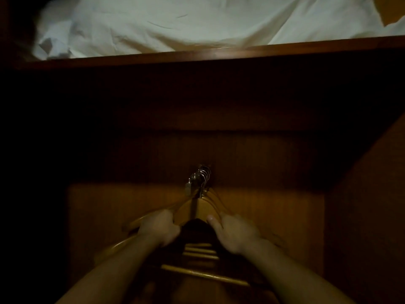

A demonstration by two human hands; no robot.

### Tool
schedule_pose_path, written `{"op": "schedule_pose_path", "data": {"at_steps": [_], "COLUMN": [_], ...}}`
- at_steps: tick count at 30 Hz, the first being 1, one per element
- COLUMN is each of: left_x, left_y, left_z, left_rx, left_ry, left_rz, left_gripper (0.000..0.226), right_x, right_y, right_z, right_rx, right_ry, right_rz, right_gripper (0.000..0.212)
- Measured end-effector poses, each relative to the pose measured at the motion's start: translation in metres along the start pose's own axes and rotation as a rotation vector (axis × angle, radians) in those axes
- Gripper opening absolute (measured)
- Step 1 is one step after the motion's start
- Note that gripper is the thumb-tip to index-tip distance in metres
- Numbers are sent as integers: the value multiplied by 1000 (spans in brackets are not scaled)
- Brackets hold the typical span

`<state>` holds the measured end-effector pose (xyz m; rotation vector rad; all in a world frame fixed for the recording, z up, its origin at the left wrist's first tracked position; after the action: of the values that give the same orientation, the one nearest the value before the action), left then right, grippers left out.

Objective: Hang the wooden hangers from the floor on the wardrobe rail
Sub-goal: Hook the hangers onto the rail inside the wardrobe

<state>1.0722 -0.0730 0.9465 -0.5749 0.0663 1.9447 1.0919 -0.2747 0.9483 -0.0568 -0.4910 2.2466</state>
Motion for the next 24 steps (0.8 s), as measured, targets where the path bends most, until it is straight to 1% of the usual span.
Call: {"op": "schedule_pose_path", "data": {"at_steps": [2,4,7,9,10,13,17,20,24], "left_x": [-1,0,6,15,20,31,53,86,143], "left_y": [-3,-3,3,8,11,22,51,83,136], "left_z": [-4,-2,6,15,21,39,50,60,79], "left_rx": [22,-8,-100,-134,-152,-192,-202,-212,-211], "left_ry": [33,57,6,-44,-59,-58,-82,-99,-133], "left_rz": [0,4,-3,10,16,23,54,111,212], "left_gripper": [4,5,32,41,42,42,49,56,71], "right_x": [0,2,7,14,20,47,91,140,219], "right_y": [0,2,6,9,11,13,10,8,13], "right_z": [3,11,33,45,49,51,28,6,-23], "right_rx": [-25,-56,-128,-179,-213,-285,-217,-165,-78], "right_ry": [54,150,337,413,426,400,312,238,152], "right_rz": [5,10,1,3,16,124,242,349,452], "right_gripper": [70,68,66,61,55,44,40,43,55]}}
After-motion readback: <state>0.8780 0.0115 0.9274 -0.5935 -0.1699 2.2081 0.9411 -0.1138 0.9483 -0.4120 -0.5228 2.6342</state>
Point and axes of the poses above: each hand's wrist, its own y-axis away from the middle knuckle, its own z-axis out of the back of the hand, x = y × z, the point moved 10 cm from there along -y, towards the middle knuckle, and after that the axes turned 13 degrees about z, right-handed, at the moved point
